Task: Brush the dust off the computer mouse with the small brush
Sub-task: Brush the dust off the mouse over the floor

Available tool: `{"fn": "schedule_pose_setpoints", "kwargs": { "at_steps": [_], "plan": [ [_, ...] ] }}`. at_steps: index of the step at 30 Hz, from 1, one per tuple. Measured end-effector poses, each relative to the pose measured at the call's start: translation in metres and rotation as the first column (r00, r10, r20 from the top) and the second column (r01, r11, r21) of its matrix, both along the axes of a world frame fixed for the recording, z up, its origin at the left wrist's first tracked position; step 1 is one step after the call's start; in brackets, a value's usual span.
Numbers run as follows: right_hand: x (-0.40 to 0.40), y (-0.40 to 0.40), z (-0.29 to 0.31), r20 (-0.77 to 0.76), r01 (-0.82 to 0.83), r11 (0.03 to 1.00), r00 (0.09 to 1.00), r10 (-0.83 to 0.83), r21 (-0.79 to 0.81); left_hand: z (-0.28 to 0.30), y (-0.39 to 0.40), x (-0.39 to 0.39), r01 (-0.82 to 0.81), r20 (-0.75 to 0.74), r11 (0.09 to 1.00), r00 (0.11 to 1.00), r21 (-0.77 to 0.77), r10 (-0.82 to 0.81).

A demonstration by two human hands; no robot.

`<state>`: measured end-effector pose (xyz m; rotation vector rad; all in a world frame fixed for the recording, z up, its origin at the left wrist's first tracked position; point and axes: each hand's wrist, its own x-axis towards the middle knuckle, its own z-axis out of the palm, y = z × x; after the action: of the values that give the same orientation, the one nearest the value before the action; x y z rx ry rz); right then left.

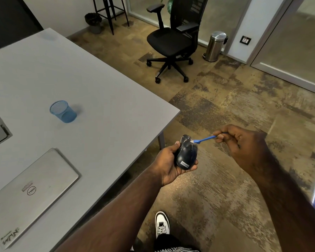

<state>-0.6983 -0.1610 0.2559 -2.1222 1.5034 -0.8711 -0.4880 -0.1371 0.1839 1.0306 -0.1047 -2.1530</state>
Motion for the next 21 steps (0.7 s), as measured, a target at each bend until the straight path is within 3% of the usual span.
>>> {"fn": "schedule_pose_setpoints", "kwargs": {
  "at_steps": [7,13,21],
  "plan": [
    [-0.002,0.006,-0.003,0.172,-0.002,0.997,0.985,-0.012,0.083,0.001,0.000,0.000,-0.001,0.015,1.000,1.000,-0.008,0.001],
    [-0.006,0.002,-0.023,0.145,0.275,0.956,0.947,-0.287,0.097,0.002,-0.001,0.000,0.002,-0.013,1.000,1.000,-0.030,-0.002],
    [-0.006,0.016,-0.013,0.162,0.065,0.994,0.984,-0.079,0.089,0.001,-0.004,0.007,-0.016,-0.007,0.999,1.000,-0.046,0.015]
  ]
}}
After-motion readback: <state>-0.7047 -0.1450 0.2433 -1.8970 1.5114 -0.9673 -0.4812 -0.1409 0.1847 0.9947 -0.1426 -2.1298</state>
